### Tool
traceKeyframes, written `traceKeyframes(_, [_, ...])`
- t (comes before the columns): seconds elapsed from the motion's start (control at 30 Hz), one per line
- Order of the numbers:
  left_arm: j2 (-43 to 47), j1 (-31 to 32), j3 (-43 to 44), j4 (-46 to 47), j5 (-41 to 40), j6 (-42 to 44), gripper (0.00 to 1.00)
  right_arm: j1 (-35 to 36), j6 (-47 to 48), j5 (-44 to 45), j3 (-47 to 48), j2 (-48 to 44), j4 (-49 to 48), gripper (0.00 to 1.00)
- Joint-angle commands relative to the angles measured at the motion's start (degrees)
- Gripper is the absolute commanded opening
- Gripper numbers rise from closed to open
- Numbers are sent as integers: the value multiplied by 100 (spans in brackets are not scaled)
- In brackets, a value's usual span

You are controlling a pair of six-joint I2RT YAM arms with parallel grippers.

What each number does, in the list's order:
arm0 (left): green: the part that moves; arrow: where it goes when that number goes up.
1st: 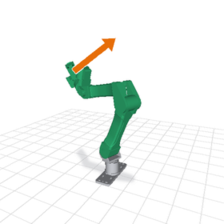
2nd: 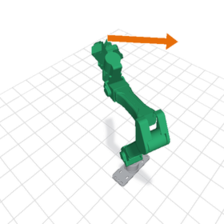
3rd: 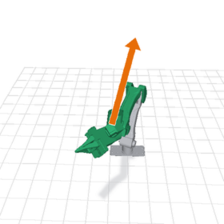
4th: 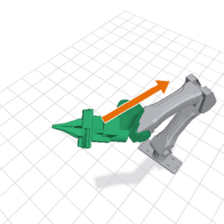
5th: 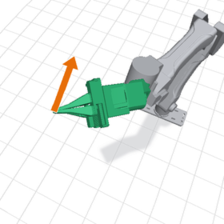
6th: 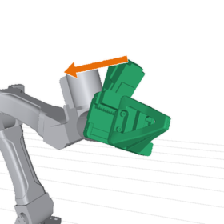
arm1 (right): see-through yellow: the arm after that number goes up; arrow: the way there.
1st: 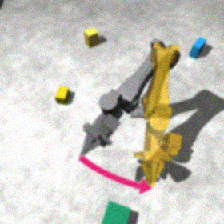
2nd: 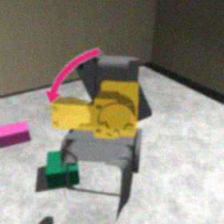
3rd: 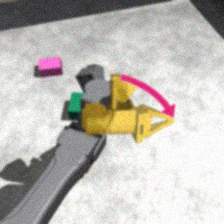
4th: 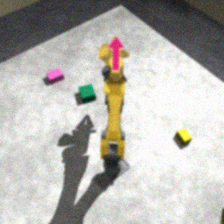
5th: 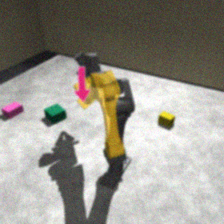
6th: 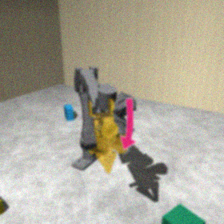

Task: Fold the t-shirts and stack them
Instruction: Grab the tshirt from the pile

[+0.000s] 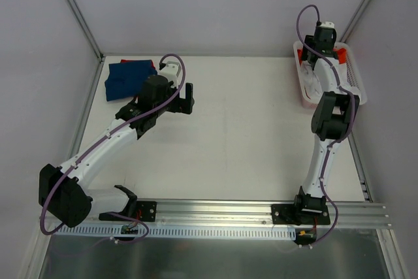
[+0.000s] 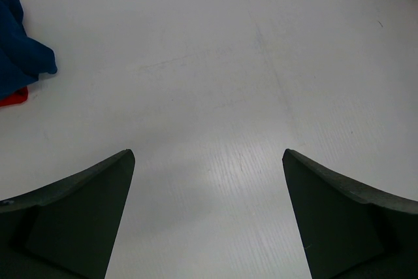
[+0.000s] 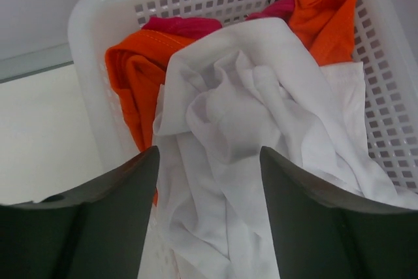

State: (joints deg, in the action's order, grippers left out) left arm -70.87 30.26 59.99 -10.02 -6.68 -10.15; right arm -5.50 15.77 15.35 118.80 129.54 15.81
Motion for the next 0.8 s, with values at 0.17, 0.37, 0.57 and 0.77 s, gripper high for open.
traceKeyframes(0.17, [38,-38,145,185,17,127,99,31,58,-199,143,318,-728,51])
traceKeyframes(0.37, [3,-47,171,185,79,136,99,22,163,-252,-199,248,-1036,42])
traceKeyframes(0.57, [12,-47,127,176,132,119,99,22,199,-279,-428,160,-1194,21])
traceKeyframes(0.77, [-50,-38,171,185,184,119,99,31,102,-296,-586,28,-1239,0])
